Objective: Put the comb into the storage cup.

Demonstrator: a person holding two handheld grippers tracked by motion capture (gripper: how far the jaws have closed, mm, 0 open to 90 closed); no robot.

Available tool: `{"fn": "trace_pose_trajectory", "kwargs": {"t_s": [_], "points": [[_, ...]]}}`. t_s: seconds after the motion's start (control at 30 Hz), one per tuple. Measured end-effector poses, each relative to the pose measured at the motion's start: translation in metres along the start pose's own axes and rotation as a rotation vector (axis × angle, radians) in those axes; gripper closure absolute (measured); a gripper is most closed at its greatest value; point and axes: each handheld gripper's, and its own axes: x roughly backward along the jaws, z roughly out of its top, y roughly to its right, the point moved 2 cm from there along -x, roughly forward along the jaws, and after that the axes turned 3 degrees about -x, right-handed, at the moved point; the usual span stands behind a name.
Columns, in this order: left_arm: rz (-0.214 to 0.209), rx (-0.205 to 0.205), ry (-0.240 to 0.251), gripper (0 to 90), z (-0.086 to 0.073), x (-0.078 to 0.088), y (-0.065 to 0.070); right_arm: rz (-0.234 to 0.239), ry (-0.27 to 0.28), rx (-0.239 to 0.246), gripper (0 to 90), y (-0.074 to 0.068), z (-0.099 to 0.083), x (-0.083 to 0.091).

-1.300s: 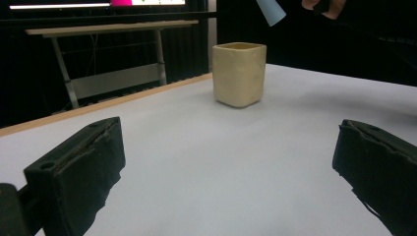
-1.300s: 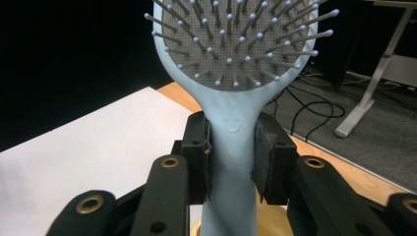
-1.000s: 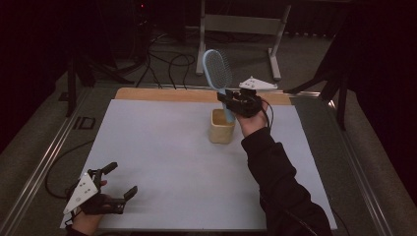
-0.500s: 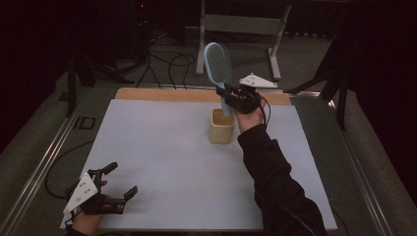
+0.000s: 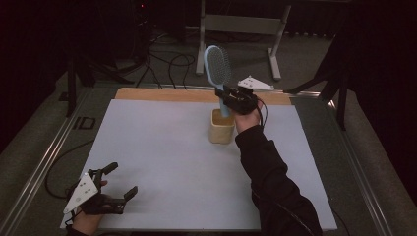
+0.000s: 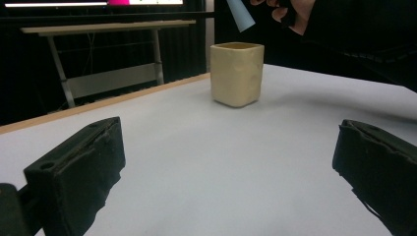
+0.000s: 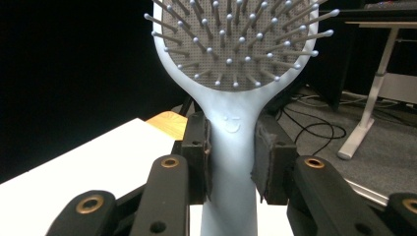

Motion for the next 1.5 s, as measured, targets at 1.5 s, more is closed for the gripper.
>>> {"fn": "trace_pose_trajectory", "kwargs": {"t_s": [1.5], "points": [[-0.005,0.009,0.002,0.0,-0.001,-0.002,0.000,0.004,-0.055,-0.045,70.6,0.013,-0.047,-0.011]]}}
